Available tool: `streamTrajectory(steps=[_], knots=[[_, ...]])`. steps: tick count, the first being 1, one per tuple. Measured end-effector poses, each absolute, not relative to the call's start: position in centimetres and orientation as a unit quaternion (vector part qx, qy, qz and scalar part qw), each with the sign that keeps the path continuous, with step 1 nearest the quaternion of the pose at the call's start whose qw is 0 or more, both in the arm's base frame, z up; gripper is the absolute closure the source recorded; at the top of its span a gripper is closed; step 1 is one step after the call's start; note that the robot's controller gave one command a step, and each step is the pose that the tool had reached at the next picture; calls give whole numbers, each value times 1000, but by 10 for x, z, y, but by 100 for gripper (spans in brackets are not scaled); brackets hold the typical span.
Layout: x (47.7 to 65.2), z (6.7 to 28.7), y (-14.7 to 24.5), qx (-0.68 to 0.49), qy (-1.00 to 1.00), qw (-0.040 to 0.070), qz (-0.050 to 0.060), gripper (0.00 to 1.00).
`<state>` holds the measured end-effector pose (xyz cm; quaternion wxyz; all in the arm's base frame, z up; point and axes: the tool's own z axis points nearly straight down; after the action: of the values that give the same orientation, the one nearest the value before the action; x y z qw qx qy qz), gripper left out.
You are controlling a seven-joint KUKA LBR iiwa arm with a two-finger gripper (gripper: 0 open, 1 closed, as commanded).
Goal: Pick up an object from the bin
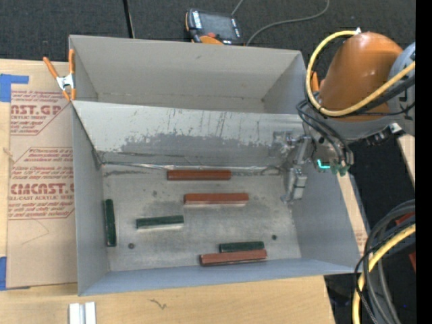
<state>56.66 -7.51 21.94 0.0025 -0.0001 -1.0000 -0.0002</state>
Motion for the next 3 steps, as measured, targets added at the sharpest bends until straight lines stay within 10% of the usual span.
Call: streamTrajectory(steps=[1,2,3], knots=[[559,94,-37,0,-1000,3,0,0],[569,69,-28,30,-1000,-1,0,0],[569,70,-28,30,-1000,-2,0,100]])
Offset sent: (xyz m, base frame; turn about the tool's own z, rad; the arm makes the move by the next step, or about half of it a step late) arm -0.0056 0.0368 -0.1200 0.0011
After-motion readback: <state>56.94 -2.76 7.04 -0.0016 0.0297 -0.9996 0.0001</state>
